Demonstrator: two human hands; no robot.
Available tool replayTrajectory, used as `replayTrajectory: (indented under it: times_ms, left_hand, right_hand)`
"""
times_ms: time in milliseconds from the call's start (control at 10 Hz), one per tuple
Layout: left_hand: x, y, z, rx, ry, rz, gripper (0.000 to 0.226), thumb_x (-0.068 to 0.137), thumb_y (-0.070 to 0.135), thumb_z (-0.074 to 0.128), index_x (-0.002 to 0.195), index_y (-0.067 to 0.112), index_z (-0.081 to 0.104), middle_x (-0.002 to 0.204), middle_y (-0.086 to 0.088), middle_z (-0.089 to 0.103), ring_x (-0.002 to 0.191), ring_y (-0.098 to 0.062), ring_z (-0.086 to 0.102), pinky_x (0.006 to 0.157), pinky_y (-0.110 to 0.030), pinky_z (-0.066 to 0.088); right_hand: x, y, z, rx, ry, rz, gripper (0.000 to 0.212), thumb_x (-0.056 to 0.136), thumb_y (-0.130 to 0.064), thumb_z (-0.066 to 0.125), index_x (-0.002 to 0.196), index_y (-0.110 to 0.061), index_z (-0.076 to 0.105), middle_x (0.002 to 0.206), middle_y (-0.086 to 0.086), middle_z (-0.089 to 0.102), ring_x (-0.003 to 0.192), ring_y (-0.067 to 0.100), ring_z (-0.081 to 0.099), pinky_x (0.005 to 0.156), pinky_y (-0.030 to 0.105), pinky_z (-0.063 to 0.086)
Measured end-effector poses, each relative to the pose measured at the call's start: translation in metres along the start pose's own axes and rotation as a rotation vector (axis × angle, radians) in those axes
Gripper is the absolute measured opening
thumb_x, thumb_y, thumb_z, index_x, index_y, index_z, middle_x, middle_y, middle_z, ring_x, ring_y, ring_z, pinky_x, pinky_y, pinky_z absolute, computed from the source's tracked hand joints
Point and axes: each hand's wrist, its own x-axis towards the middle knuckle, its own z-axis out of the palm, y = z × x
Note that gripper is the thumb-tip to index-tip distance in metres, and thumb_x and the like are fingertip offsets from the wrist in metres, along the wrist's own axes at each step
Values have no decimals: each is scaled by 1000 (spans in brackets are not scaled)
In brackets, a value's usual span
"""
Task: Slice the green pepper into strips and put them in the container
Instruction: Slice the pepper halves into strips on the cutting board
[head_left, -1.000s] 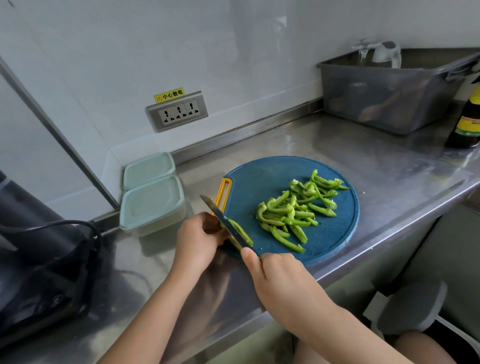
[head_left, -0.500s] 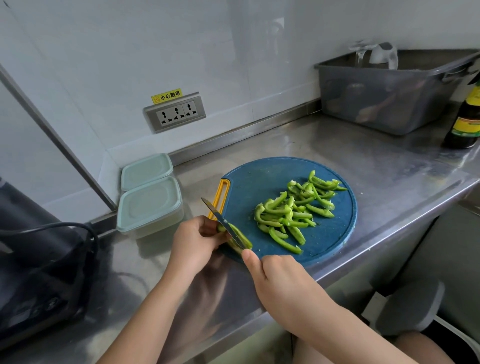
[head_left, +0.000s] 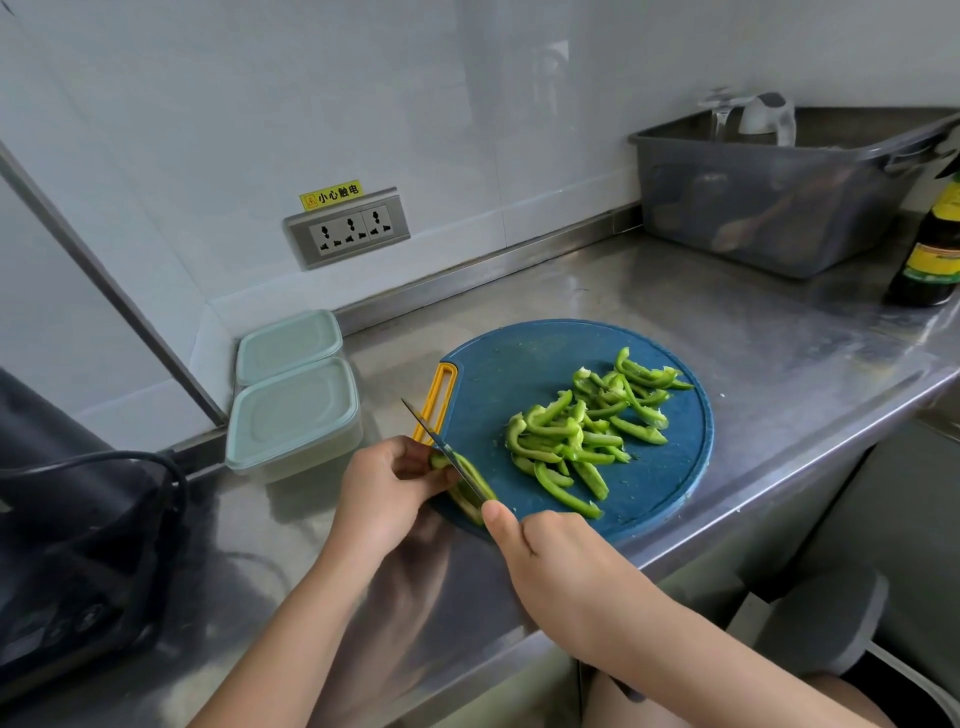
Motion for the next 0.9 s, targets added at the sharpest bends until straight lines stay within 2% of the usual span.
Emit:
replayTrajectory:
  times_ms: [100,400,500,600,700,800,900]
  left_hand:
    - [0,-1,-1,-2,-7,-7,17,71,5,80,73,14,65,74,0,70,68,-13,65,58,-19,44]
    - [1,-5,2,-4,3,-2,21,73,4,78,71,19,64,72,3,69,68,-12,65,59,-19,43]
    - [1,-5,2,-29,-1,2,20,73,4,78,70,17,63,70,3,69,66,-9,64,56,-15,44]
    - [2,-6,2,-43,-10,15,22,73,2,78,69,17,62,69,3,68,64,-9,63,53,-10,46]
    - [4,-9,2,-72,-27,21,22,71,1,78,69,16,62,70,0,68,65,-13,64,60,-17,49]
    - [4,-12,1,-90,-28,25,23,70,1,79,69,17,63,68,0,69,64,-15,64,61,-23,51]
    - [4,-12,0,-96,-34,29,24,70,1,79,68,18,63,68,0,69,65,-16,65,62,-25,53]
  right_hand:
    - [1,-1,0,-3,-13,1,55,99,-51,23,60,-13,28,57,1,29,49,16,28,45,24,23]
    - [7,-6,-2,-8,-63,36,51,100,-48,22,61,-16,29,58,3,32,50,20,32,48,28,29]
    - [10,-6,-3,-36,-73,0,43,103,-38,20,63,-26,25,63,3,34,58,25,38,57,32,37]
    - [13,-9,-5,-57,-65,-48,47,102,-39,16,65,-16,33,63,2,37,68,26,43,66,32,38]
    - [23,-10,-10,-104,-108,-31,48,102,-41,15,79,-7,41,64,3,39,60,23,42,69,34,39]
    - [29,-15,-15,-160,-139,-23,47,103,-35,17,94,-1,49,63,4,40,52,16,37,60,37,41]
    - [35,-30,-16,-362,-198,-21,36,98,-5,33,133,0,36,64,6,38,49,17,37,53,33,42]
